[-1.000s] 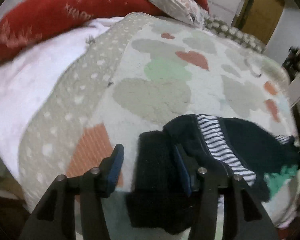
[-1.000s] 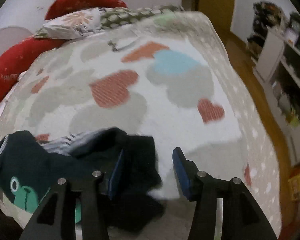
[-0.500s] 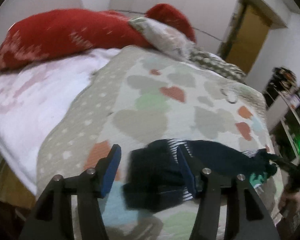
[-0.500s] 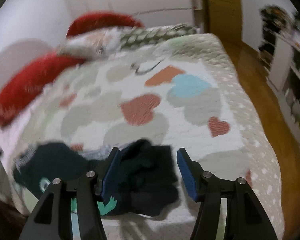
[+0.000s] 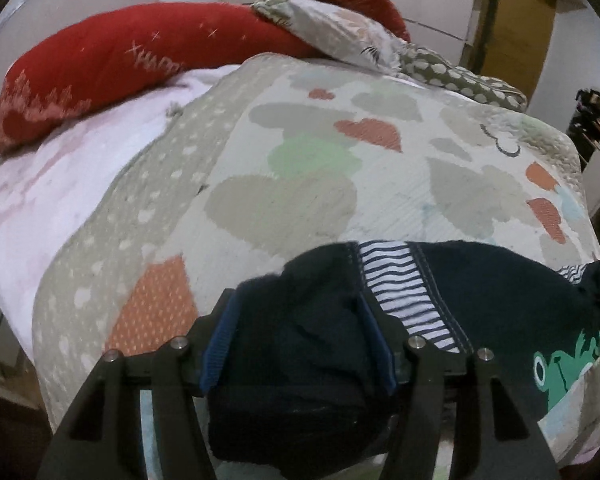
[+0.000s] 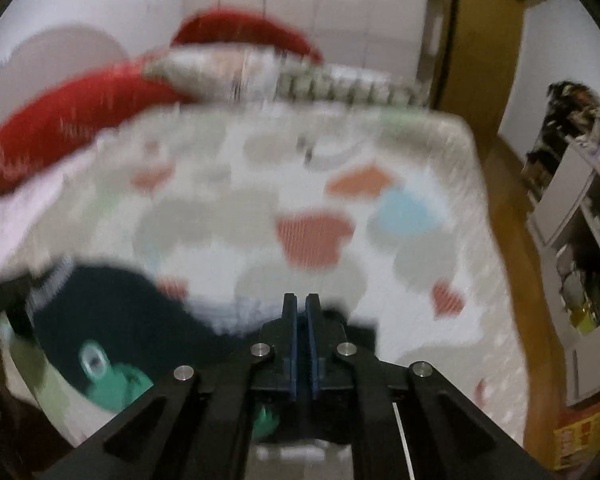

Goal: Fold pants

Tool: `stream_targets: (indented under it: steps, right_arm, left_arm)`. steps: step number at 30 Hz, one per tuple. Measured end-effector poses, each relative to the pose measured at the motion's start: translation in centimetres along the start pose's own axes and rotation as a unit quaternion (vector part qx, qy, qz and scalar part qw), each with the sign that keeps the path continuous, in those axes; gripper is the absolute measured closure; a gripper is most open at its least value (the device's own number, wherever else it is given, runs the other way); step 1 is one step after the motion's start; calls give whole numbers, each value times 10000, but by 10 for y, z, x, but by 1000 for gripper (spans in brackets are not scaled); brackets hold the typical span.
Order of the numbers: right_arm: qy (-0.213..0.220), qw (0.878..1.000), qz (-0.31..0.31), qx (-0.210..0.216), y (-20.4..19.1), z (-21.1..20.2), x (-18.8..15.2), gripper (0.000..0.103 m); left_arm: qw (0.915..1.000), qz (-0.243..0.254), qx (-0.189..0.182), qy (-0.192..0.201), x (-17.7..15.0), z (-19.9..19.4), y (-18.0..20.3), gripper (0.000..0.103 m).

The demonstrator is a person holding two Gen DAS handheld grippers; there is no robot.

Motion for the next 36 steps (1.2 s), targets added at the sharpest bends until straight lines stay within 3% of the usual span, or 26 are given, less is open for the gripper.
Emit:
stream_targets:
  steps: [3,4,5,6,7,8,12,13,14,16,23,27,30,32,33,34,36]
  right_arm:
    - [539,9982,222,-136,8,-13,29,97]
    - [542,9982,244,-13,5,-11,32,95]
    - [388,9987,231,227,2,-5,29,74]
    - [-84,9985,165,512,-4,10,14,55]
    - [-396,9975,122,578,-7,21,4,26]
    - [-682,9957,39,625,-9,32,-11,24]
    - [-1161,9918,-446,293,-10,65,-57,24]
    - [-1240,9908,-497,215,-8,73,-64,30]
    - [-1319,9898,-491,204,-6,77,-70,54]
    - [-1338,9897,-379,334,-6,73,-73,93]
    - [-387,9979,-197,473,-16,10,-22,97]
    - [-10,9990,-128,428,-24,2,12,97]
    - [-147,9997,-165,80,-22,35,14,95]
    - [-541,9972,-274,-435,-6,67,-1,81]
    - [-708,9948,-239,-686,5,77,-9,81]
    - [-765,9944,-126,-716,13,77,-15,80]
    - [-703,9952,406,-540,33,68,-17,66]
  left_arm:
    - [10000,31,40,64,-3,-4,1,43]
    - [9999,68,73,91,-4,-5,2,42]
    - [9998,99,106,106,-4,-6,2,41]
    - [9998,110,118,102,-5,-5,2,40]
    - [9998,99,111,88,-6,-4,2,39]
    - [9999,66,92,64,-7,-2,2,39]
    - [10000,2,73,12,-10,0,1,37]
    - [10000,8,70,11,-10,-1,1,37]
    - [10000,17,77,14,-11,-2,1,37]
    - [10000,6,75,15,-10,-1,1,36]
    - [9999,-110,100,55,-10,-4,-1,36]
    - [9997,-100,197,84,-11,-3,-3,32]
    - [9996,-91,248,77,-12,-2,-4,27]
    - [9998,-80,174,55,-13,-3,-5,27]
    - [9998,-65,152,67,-13,-4,-5,25]
    - [9998,-43,161,84,-13,-4,-6,22]
    - [9998,-44,183,80,-14,-3,-9,19]
Point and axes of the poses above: each gripper's, at about its wrist camera, not at the fingertips, and z roughly the way its jaws point, y to its right, x to its top, the point moved 10 cm from there along z, roughly the way its jaws point, and after that the axes turned 10 degrees about z, right-handed, at the moved point
